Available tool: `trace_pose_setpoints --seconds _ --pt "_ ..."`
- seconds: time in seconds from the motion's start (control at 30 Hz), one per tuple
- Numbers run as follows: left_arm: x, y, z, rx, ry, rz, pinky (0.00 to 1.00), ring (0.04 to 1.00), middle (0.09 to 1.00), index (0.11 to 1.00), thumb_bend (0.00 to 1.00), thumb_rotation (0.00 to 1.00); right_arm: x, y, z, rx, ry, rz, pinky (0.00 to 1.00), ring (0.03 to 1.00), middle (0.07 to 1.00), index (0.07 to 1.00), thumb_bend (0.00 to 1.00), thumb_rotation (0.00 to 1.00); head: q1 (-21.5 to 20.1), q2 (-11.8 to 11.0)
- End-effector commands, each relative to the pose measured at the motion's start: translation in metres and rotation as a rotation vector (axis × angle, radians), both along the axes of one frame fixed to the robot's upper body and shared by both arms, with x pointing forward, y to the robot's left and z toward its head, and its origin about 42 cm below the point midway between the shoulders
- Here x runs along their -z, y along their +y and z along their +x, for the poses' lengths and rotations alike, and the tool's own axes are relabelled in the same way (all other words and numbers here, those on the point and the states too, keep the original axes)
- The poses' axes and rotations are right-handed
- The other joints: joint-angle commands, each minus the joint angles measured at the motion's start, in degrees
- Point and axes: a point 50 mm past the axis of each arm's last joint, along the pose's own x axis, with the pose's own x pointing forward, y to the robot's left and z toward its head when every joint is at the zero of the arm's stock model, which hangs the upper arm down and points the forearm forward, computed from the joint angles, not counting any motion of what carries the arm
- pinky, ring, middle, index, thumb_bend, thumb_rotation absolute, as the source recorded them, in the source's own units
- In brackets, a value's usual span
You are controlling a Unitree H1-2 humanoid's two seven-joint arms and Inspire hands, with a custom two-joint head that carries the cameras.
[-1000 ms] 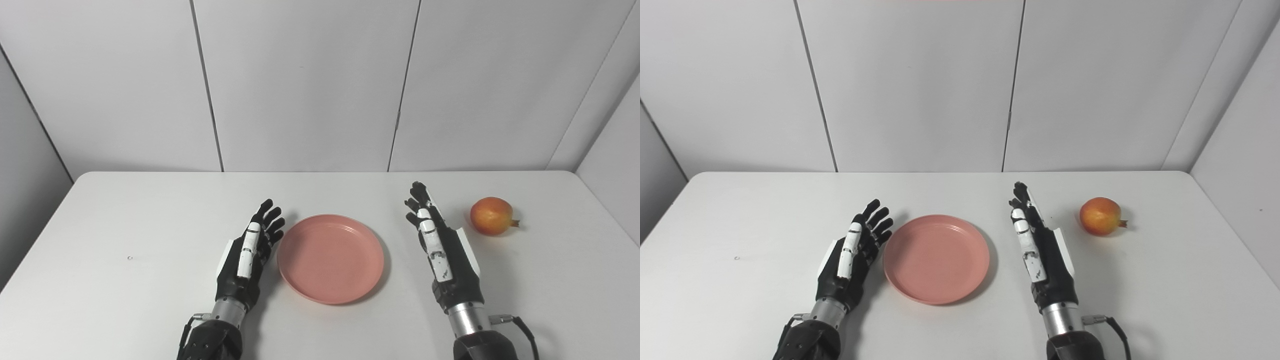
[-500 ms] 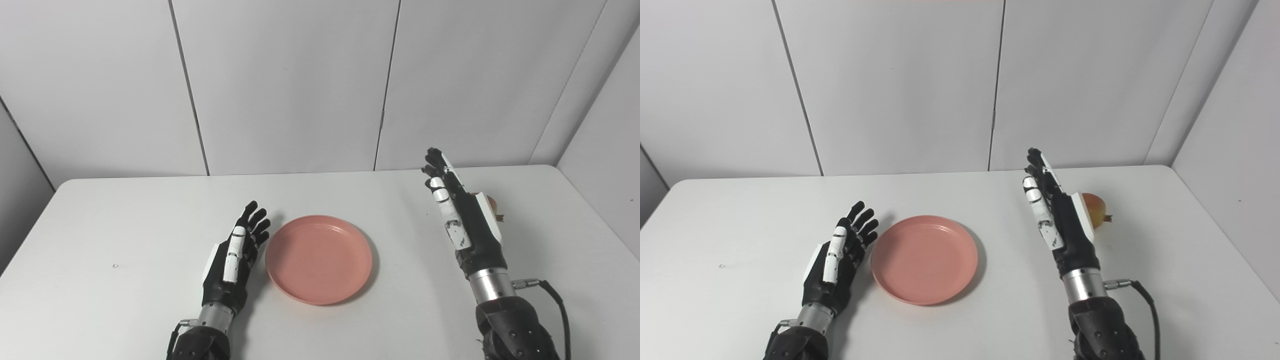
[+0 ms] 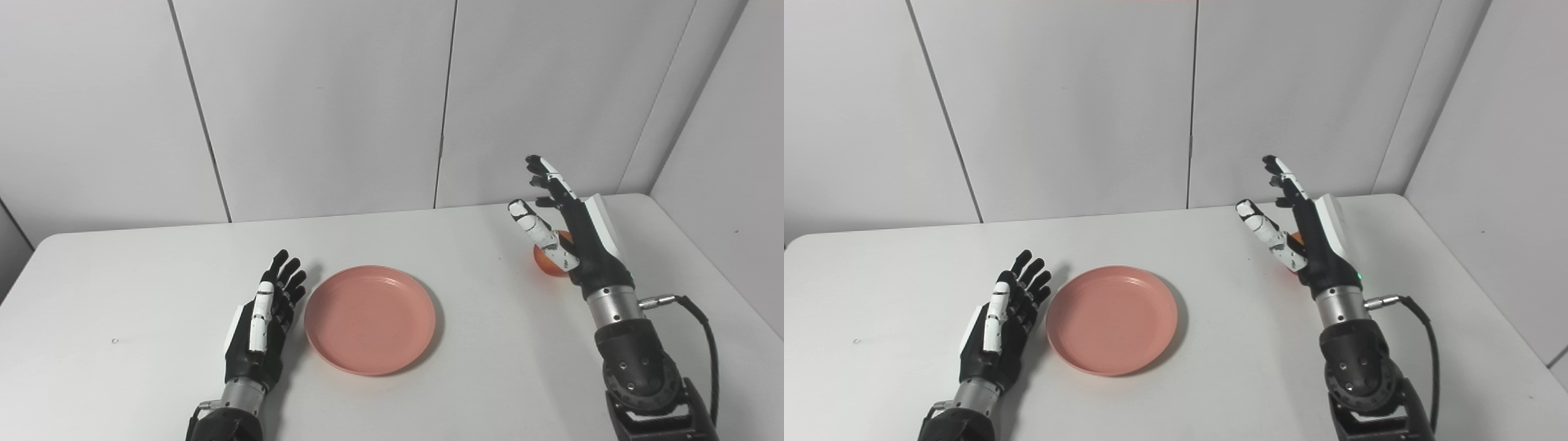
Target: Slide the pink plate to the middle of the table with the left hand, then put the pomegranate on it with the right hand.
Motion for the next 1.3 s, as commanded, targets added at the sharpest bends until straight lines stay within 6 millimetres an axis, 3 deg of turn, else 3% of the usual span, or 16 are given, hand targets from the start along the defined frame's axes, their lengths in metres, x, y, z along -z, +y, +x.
trace_pose_setpoints --seconds 0.0,0.1,0.2,0.5,0.93,1.27 --pt "0.022 0.012 -0.007 -0.007 0.061 0.013 0.97 0.945 0.956 0.946 0.38 1.00 -0.018 -0.005 0.005 0.038 -0.046 -0.031 0.82 0.881 0.901 0.891 0.74 0.93 -0.2 0.1" --pt "0.022 0.014 -0.007 -0.002 0.059 0.014 0.97 0.947 0.960 0.951 0.38 1.00 -0.022 -0.013 0.006 0.082 -0.049 -0.054 0.82 0.881 0.904 0.894 0.78 0.86 -0.9 0.3" --pt "0.021 0.017 -0.008 -0.001 0.060 0.013 0.98 0.950 0.961 0.954 0.37 1.00 -0.027 -0.018 0.007 0.127 -0.043 -0.091 0.81 0.878 0.903 0.908 0.87 0.69 -1.5 0.4" --pt "0.020 0.020 -0.009 -0.003 0.066 0.007 0.97 0.948 0.958 0.947 0.36 1.00 -0.036 -0.033 0.012 0.180 -0.023 -0.179 0.83 0.894 0.917 0.928 0.93 0.48 -2.3 0.6" --pt "0.020 0.021 -0.010 -0.001 0.075 0.000 0.97 0.944 0.955 0.946 0.35 1.00 -0.042 -0.054 0.030 0.154 0.137 -0.321 0.82 0.898 0.923 0.917 1.00 0.43 -2.1 1.3" --pt "0.019 0.024 -0.011 -0.003 0.077 0.000 0.96 0.942 0.951 0.942 0.35 1.00 -0.033 -0.061 0.048 0.136 0.249 -0.366 0.79 0.880 0.907 0.903 1.00 0.42 -2.5 2.1"
